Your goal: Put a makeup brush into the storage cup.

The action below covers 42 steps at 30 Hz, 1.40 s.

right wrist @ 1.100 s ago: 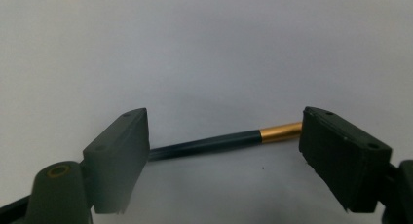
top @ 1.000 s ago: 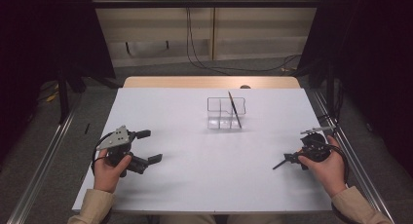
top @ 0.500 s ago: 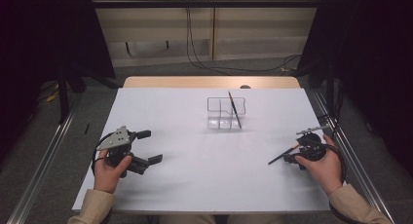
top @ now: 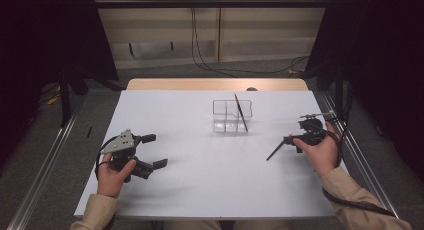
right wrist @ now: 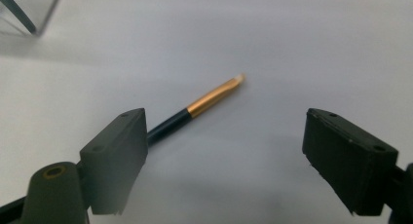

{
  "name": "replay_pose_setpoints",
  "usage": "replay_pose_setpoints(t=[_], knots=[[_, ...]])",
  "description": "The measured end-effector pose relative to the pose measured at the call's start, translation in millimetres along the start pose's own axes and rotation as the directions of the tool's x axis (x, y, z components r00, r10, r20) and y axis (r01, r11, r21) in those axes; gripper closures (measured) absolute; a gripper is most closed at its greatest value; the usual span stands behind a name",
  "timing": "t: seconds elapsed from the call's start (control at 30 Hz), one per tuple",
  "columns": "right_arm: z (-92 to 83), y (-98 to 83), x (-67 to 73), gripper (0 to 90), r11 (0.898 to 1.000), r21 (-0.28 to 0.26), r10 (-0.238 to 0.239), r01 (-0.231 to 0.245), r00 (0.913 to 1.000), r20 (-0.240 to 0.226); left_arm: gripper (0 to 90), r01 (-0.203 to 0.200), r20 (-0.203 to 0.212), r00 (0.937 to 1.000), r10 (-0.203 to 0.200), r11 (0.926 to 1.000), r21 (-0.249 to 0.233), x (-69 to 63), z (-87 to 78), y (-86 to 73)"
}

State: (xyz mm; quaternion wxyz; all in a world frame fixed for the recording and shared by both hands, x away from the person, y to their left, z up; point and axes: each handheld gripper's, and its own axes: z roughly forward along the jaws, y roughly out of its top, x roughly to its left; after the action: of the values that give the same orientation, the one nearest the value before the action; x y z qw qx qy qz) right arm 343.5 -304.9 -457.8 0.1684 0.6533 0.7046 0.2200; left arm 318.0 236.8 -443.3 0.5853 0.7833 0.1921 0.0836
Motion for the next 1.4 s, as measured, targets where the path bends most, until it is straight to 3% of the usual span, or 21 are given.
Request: replay_pose_setpoints(t=[0.03,0.13,0.2,0.27,0.3,0.37,0.47,0.53,0.63,0.8,0.97,1.07,1.13,1.17,1.23,1.33,1.4], knots=[[4.3,0.7,3.1,16.9,1.0,0.01,0.009,-0.009,0.9998,-0.018,0.4,-0.001,-0.002,1.0,0.001,1.0,0.002,0.1,-0.4,-0.4],[18.3,3.6,15.3,16.4,1.0,0.023,0.005,-0.005,0.9999,-0.012,0.4,0.005,-0.002,1.0,-0.005,1.0,0.003,1.4,-1.6,-2.6],[22.1,6.7,23.2,17.7,0.998,0.045,-0.039,0.038,0.9987,0.033,0.4,0.01,-0.004,0.9999,-0.01,0.9999,-0.001,2.0,-2.5,-3.2],[21.8,10.8,24.8,22.7,0.996,0.073,-0.049,0.046,0.9982,0.035,0.4,0.006,-0.005,1.0,-0.006,1.0,-0.002,1.8,-3.6,-2.7],[21.2,12.0,24.9,27.3,0.996,0.08,-0.051,0.049,0.9983,0.027,0.4,0.006,-0.005,1.0,-0.006,1.0,-0.004,1.6,-4.0,-2.5],[18.2,16.2,22.9,48.7,0.994,0.092,-0.06,0.058,0.9981,0.017,0.4,0.007,-0.007,1.0,-0.007,1.0,-0.005,1.0,-4.1,-2.2],[17.6,21.4,20.2,40.7,0.995,0.098,-0.014,0.016,0.9998,-0.012,0.4,0.003,-0.002,1.0,-0.003,1.0,-0.001,-0.1,-3.8,-2.0],[15.7,26.1,24.1,37.3,0.999,0.046,0.001,0.002,0.9985,-0.055,0.4,0.004,-0.001,1.0,-0.004,1.0,-0.002,-0.1,-3.4,-2.1],[13.5,31.9,37.0,32.5,1.0,0.007,-0.002,0.003,0.9947,-0.103,0.3,0.005,-0.002,1.0,-0.005,1.0,-0.001,0.6,-3.4,-2.6],[20.4,36.7,62.5,24.1,1.0,-0.009,-0.022,0.021,0.9871,-0.158,0.4,0.011,-0.005,0.9999,-0.011,0.9999,0.002,1.9,-4.3,-4.3],[34.2,40.2,78.7,20.8,1.0,-0.007,-0.025,0.024,0.9874,-0.156,0.4,0.009,-0.007,0.9999,-0.009,1.0,0.001,2.2,-5.2,-4.3],[41.2,39.5,84.4,22.3,0.998,-0.001,-0.06,0.061,0.9892,-0.133,0.4,0.006,-0.006,1.0,-0.006,1.0,0.002,2.4,-5.7,-4.4],[44.5,36.4,88.9,27.0,0.994,0.007,-0.111,0.112,0.9888,-0.1,0.4,0.006,-0.007,1.0,-0.006,1.0,0.0,2.4,-6.4,-4.4],[44.0,35.3,91.0,30.8,0.986,0.007,-0.167,0.168,0.9836,-0.068,0.4,0.007,-0.009,0.9999,-0.007,1.0,0.0,2.4,-6.8,-4.4],[42.5,35.2,90.1,37.1,0.982,0.014,-0.188,0.189,0.9799,-0.068,0.4,0.009,-0.01,0.9999,-0.009,1.0,0.0,2.4,-7.2,-4.6],[36.2,36.3,83.0,65.5,0.975,0.043,-0.214,0.219,0.9722,-0.095,0.4,0.006,-0.007,1.0,-0.006,1.0,-0.003,1.4,-6.8,-4.0],[33.9,36.0,79.0,76.5,0.972,0.061,-0.22,0.227,0.9703,-0.1,0.4,0.003,-0.008,1.0,-0.003,1.0,0.0,1.1,-6.8,-3.7]])
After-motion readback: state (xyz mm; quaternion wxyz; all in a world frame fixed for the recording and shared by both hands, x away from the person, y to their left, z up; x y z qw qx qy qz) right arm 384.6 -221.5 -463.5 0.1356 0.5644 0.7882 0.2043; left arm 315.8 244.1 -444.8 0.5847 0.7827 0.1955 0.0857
